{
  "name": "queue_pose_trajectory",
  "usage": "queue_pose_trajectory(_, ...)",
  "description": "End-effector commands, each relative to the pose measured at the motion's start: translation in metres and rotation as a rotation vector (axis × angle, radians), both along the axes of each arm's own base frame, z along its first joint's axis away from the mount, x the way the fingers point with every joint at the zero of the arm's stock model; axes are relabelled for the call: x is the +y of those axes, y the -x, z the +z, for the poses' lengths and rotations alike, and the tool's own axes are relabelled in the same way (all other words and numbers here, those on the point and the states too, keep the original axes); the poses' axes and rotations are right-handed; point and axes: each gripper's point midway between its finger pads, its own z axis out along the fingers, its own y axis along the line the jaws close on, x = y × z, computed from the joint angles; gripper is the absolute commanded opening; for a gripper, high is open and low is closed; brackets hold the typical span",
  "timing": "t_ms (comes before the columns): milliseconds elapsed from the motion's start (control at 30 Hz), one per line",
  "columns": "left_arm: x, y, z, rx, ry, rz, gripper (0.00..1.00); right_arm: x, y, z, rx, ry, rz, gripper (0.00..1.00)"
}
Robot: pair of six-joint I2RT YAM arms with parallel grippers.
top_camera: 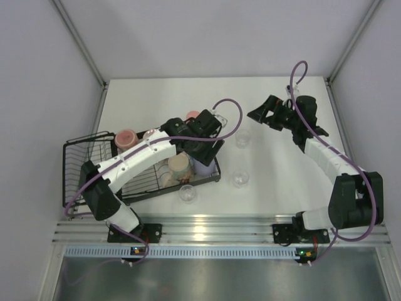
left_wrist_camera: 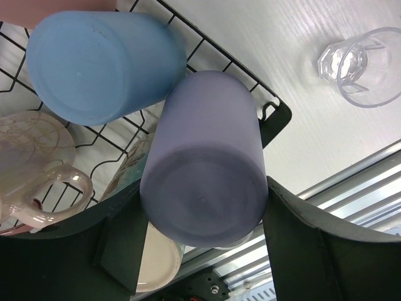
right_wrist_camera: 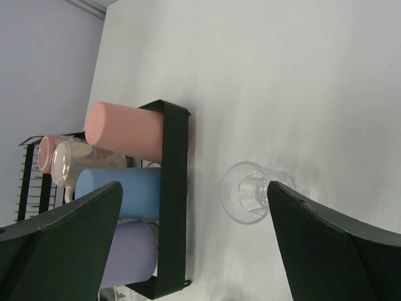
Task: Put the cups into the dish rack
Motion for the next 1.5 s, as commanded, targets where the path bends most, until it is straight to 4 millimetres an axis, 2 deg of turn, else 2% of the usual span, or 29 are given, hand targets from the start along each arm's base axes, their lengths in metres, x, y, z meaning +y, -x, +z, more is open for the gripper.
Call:
queue_pose_trajectory(0,0.000,0.002,-0.007,0.005,-0.025,-0.004,0.14,-0.005,-0.007,0.015,-0.072,0.007,0.000,0.99)
queue_pose_trajectory(367,-0.004,0.009,-0.021,0.045,-0.044,-0.025,0.53,-0.005,-0.004,0.011,-0.067,0.016,0.005,0.99)
queue_pose_trajectory(567,-0.004,0.009,-0.023,0.037,-0.059,-0.020,0.62,-0.013,-0.003,0.009,-0.076,0.059,-0.024,0.99)
queue_pose_trajectory(600,-0.004,0.008,-0.022,0.033,-0.056,-0.019,0.73,-0.014,-0.003,0.012,-0.096,0.067,-0.024,0.99)
queue_pose_trajectory(833,-0.004,0.007,-0.020,0.025,-0.056,-0.015,0.79,-0.015,0.000,0.021,-0.122,0.069,-0.028,0.99)
queue_pose_trajectory(1000,-0.005,0.005,-0.016,0.016,-0.049,-0.008,0.82,-0.013,-0.006,0.014,-0.051,0.053,-0.034,0.99)
queue_pose_trajectory(1067,-0.006,0.004,-0.011,0.007,-0.038,-0.006,0.82,-0.010,-0.005,0.018,-0.047,0.037,-0.020,0.99)
queue_pose_trajectory(1167,-0.011,0.001,0.011,-0.027,0.012,-0.004,0.83,-0.011,-0.006,0.027,-0.040,0.003,-0.055,0.99)
queue_pose_trajectory(1233,-0.014,-0.003,0.031,-0.062,0.045,0.001,0.85,-0.014,-0.010,0.036,-0.049,-0.008,-0.091,0.99)
queue_pose_trajectory(1300,-0.011,-0.008,0.047,-0.103,0.056,0.017,0.89,-0.020,-0.009,0.030,0.001,0.024,-0.121,0.99)
queue_pose_trajectory(1333,-0.013,-0.012,0.061,-0.130,0.078,0.023,0.90,-0.024,-0.014,0.038,-0.017,0.052,-0.137,0.99)
queue_pose_trajectory(1367,-0.012,-0.014,0.070,-0.151,0.088,0.030,0.91,-0.030,-0.017,0.031,-0.009,0.117,-0.146,0.99)
queue_pose_trajectory(1400,-0.011,-0.017,0.077,-0.169,0.099,0.041,0.92,-0.031,-0.011,0.016,0.053,0.180,-0.150,0.99)
queue_pose_trajectory(1433,-0.012,-0.024,0.093,-0.200,0.133,0.054,0.92,-0.041,-0.018,0.018,0.054,0.253,-0.201,0.99)
queue_pose_trajectory(1467,-0.013,-0.028,0.098,-0.217,0.139,0.064,0.91,-0.044,-0.015,-0.001,0.100,0.343,-0.178,0.99)
